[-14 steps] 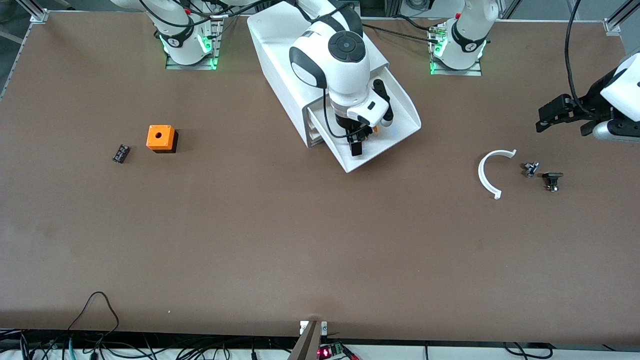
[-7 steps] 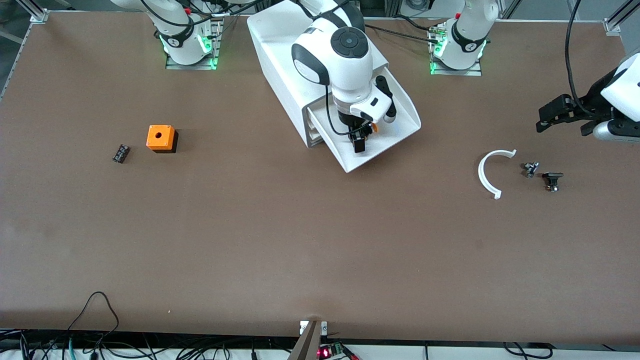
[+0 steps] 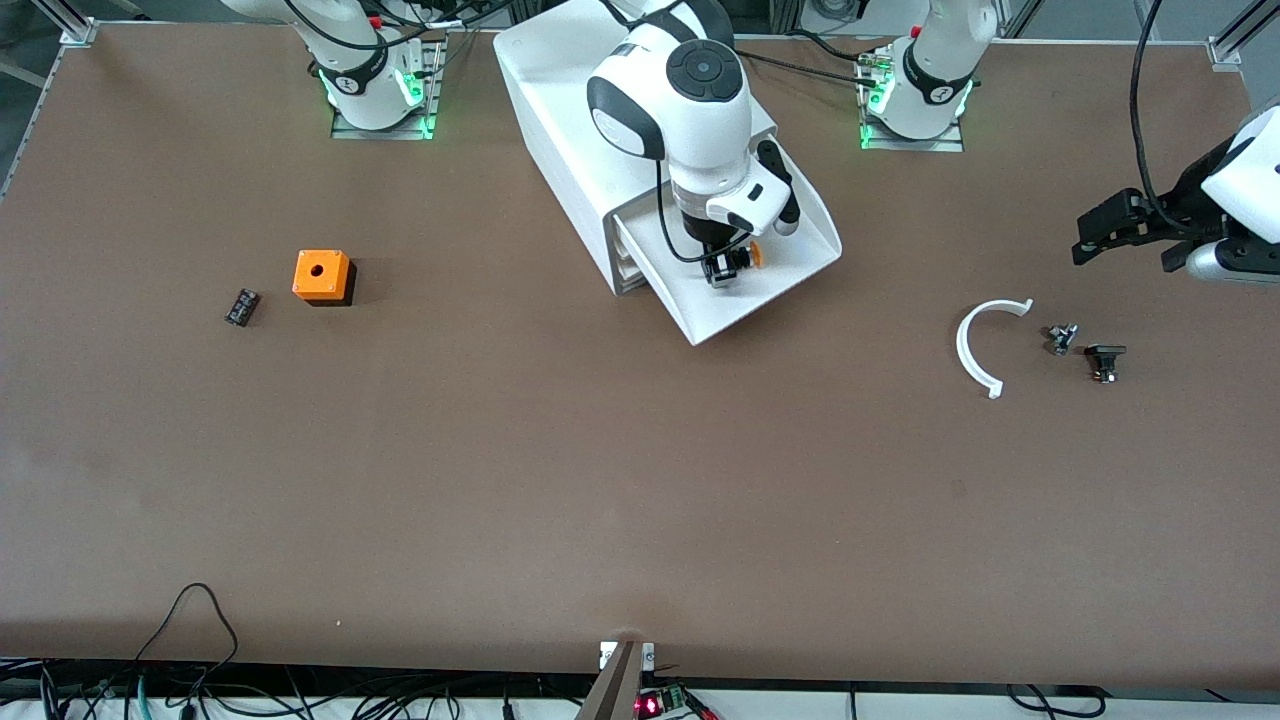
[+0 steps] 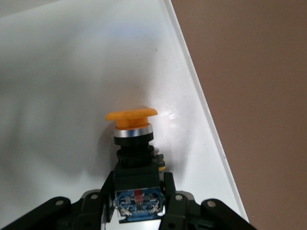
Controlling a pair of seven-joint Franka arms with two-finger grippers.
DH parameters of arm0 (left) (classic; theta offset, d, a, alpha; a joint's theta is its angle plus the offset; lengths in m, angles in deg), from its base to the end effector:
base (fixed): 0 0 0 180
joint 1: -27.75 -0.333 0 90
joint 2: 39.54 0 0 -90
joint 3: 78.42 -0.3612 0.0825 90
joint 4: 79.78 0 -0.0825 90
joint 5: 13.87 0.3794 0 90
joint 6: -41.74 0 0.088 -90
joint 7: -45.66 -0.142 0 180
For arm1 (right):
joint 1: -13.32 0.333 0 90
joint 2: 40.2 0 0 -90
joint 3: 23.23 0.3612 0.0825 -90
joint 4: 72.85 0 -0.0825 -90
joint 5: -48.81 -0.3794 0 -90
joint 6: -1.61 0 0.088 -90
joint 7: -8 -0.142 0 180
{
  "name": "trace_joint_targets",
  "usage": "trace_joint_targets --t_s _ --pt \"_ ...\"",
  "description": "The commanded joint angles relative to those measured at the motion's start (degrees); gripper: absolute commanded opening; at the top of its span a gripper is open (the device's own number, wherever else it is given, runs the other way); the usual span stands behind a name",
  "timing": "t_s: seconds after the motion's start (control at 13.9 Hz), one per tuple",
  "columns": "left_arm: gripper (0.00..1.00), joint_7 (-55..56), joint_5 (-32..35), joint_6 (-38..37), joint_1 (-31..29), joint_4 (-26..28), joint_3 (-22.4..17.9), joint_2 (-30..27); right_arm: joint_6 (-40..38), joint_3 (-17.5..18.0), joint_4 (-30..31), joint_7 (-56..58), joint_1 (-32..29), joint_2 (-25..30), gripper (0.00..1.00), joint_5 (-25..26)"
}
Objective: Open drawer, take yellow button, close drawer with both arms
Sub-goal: 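Lift the button out with the right gripper while the left gripper approaches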
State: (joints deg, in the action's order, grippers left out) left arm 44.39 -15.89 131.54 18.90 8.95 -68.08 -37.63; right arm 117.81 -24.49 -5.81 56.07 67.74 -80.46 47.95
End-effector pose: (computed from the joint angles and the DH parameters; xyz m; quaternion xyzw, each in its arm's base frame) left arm 0.5603 -0.0178 0.6266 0.9995 -0.0240 -0.0071 0.0206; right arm 0.4698 0.6377 0.3947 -0.6323 -0.7708 -0.0776 0.0035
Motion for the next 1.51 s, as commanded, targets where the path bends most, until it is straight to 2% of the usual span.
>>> trace_joint_targets --t_s 0.0,0.14,0.36,0.58,0.65,0.79,0.94,1.15,1.23,1.3,1.44 --pt "1.00 -0.31 0.88 -0.59 0.15 -0.85 0.20 0.47 -1.15 -0.41 -0.33 -3.83 0.16 2.19 0.28 -0.72" --pt "1.00 -0.40 1.05 -0.59 0.32 -0.93 0.38 0.73 -1.23 -0.59 0.20 -9.37 -0.28 5.44 0.28 -0.55" --pt "1.00 -0.23 0.96 -0.85 0.50 -0.85 0.47 0.82 -1.50 -0.67 0.46 -15.70 -4.05 7.73 0.28 -0.81" --pt "1.00 -0.31 0.79 -0.86 0.76 -0.76 0.64 0.90 -1.50 -0.94 1.16 -28.42 -7.65 9.40 0.28 -0.46" --pt "1.00 -0.40 0.79 -0.77 1.03 -0.41 0.38 1.08 -1.41 -0.94 2.73 -32.91 -9.92 9.84 0.28 -0.63" --pt "1.00 0.03 1.32 -0.77 5.14 -0.23 -0.93 0.82 -1.67 -1.03 5.63 -39.25 -13.35 11.25 0.28 -0.64" --pt "1.00 0.56 0.70 -0.59 5.60 -0.23 -1.56 0.64 -1.59 -1.20 10.28 -44.43 -17.83 12.74 0.28 -0.81" --pt "1.00 6.07 0.61 -0.33 5.69 0.82 -0.85 3.70 -4.29 -1.46 16.62 -45.78 -23.99 14.77 0.29 -0.64" --pt "1.00 9.41 0.53 1.59 5.86 1.26 0.54 5.55 -6.75 -1.99 18.29 -47.09 -26.10 14.94 0.35 -0.20" --pt "1.00 12.23 0.70 5.69 6.30 3.52 1.60 6.43 -7.47 -3.12 21.26 -48.84 -27.25 15.64 0.35 -0.02" --pt "1.00 19.68 1.40 16.41 10.85 11.24 1.96 6.62 -6.86 -4.45 26.20 -49.21 -28.75 16.53 0.35 0.59"
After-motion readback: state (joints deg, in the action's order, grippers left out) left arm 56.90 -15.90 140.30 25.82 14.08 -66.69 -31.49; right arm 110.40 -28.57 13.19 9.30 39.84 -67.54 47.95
